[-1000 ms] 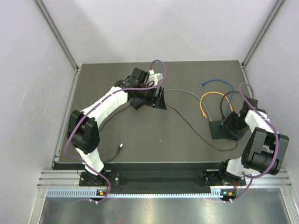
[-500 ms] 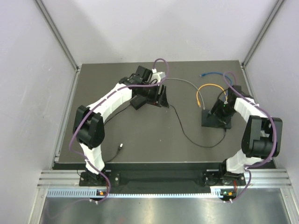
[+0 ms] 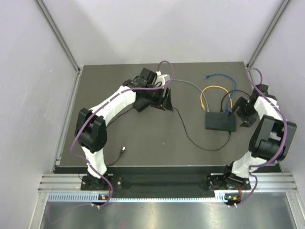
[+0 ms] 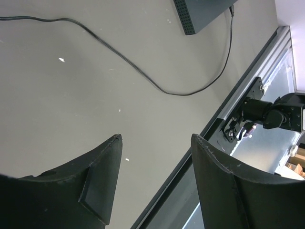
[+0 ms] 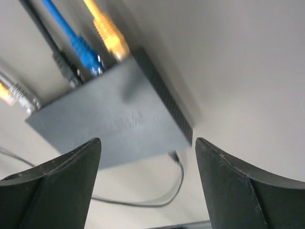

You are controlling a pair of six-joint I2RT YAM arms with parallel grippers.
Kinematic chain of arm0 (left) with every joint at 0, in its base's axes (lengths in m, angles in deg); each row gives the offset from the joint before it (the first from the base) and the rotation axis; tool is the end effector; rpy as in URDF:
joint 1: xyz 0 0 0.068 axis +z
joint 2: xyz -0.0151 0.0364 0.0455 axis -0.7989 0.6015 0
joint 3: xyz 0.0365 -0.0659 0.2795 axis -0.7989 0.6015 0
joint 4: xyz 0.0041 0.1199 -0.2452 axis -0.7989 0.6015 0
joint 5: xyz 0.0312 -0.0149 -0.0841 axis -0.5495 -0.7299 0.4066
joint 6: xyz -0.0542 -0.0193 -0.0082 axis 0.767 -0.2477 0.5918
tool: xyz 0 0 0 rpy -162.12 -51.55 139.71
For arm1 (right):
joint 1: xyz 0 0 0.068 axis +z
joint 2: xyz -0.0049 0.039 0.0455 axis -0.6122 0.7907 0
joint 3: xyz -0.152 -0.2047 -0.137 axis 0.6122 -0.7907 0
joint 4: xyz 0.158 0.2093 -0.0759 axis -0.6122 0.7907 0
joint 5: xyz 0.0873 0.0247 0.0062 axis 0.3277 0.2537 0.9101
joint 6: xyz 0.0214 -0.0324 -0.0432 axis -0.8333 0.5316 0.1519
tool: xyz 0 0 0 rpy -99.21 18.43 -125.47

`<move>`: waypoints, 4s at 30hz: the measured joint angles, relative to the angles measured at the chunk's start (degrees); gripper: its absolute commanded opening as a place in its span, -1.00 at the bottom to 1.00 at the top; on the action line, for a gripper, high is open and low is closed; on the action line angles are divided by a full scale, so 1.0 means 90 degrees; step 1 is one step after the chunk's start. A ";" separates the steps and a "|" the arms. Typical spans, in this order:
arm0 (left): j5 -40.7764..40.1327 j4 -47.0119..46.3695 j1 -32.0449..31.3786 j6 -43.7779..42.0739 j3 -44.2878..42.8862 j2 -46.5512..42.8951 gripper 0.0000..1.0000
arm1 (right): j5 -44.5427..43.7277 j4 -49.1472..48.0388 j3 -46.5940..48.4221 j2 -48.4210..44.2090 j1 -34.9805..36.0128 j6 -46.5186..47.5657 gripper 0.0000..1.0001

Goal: Pull the plug from the switch port

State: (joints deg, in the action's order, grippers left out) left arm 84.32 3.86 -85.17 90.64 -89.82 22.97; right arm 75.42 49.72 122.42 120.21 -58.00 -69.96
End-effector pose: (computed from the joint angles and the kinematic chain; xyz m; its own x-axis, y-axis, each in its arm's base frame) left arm 0.3540 -0.2504 0.2926 -0.8480 0.2452 -0.4699 0.5126 0.6054 -0.6090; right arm 0.2987 -0.1050 0.2188 -0.7162 0.6534 -0.2454 0.6152 0.7570 0.2201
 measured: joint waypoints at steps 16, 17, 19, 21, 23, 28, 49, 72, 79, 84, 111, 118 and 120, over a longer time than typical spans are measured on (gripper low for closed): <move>-0.0418 0.0039 -0.0420 0.0032 -0.0940 0.0641 0.24 | 0.0124 -0.0325 0.0767 0.1214 0.0923 0.1066 0.53; -0.0488 0.0032 -0.0474 0.0039 -0.1020 0.0724 0.22 | 0.0109 -0.0316 0.0935 0.1294 0.1095 0.1117 0.52; -0.0678 -0.0005 -0.0595 0.0075 -0.1144 0.0896 0.22 | 0.0095 -0.0313 0.1219 0.1435 0.1416 0.1200 0.52; -0.0874 -0.0066 -0.0687 0.0112 -0.1197 0.1010 0.22 | 0.0092 -0.0321 0.1438 0.1528 0.1698 0.1222 0.52; -0.1061 -0.0129 -0.0770 0.0134 -0.1209 0.1081 0.22 | 0.0083 -0.0299 0.1532 0.1511 0.1863 0.1200 0.51; -0.1569 -0.0665 -0.0945 0.0231 -0.1404 0.1326 0.22 | -0.0304 -0.0015 0.1525 0.1042 0.1787 0.0877 0.44; -0.2657 -0.2803 -0.1875 0.0845 -0.2970 0.3393 0.53 | -0.0748 0.0189 -0.0199 -0.0634 0.1532 0.0308 0.35; -0.1491 -0.3441 -0.2149 0.0185 -0.3439 0.3898 0.02 | -0.0512 -0.1078 -0.1996 -0.1899 0.1508 0.0070 -0.01; -0.1576 -0.3388 -0.2147 0.0216 -0.3402 0.3956 -0.11 | -0.0486 -0.1413 -0.2205 -0.1751 0.1508 0.0085 -0.06; -0.1547 -0.3385 -0.2147 0.0272 -0.3351 0.4036 -0.12 | -0.0534 -0.1559 -0.2271 -0.1647 0.1508 0.0107 -0.09; -0.1632 -0.3322 -0.2166 -0.0758 -0.2229 0.3551 0.44 | -0.0245 -0.2351 -0.2249 -0.0765 0.1460 0.0447 -0.48; -0.2368 -0.3152 -0.2361 -0.1885 -0.1693 0.3155 0.51 | -0.0131 -0.2358 -0.2254 -0.0765 0.1447 0.0454 -0.80; -0.2684 -0.3167 -0.2533 -0.2234 -0.1532 0.3067 0.52 | -0.0102 -0.2356 -0.2254 -0.0765 0.1443 0.0481 -0.86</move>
State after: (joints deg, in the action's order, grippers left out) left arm 60.17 -24.65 -107.96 70.53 -103.61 50.58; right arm 74.50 28.51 102.14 113.32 -45.01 -65.63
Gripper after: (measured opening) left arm 0.755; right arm 0.114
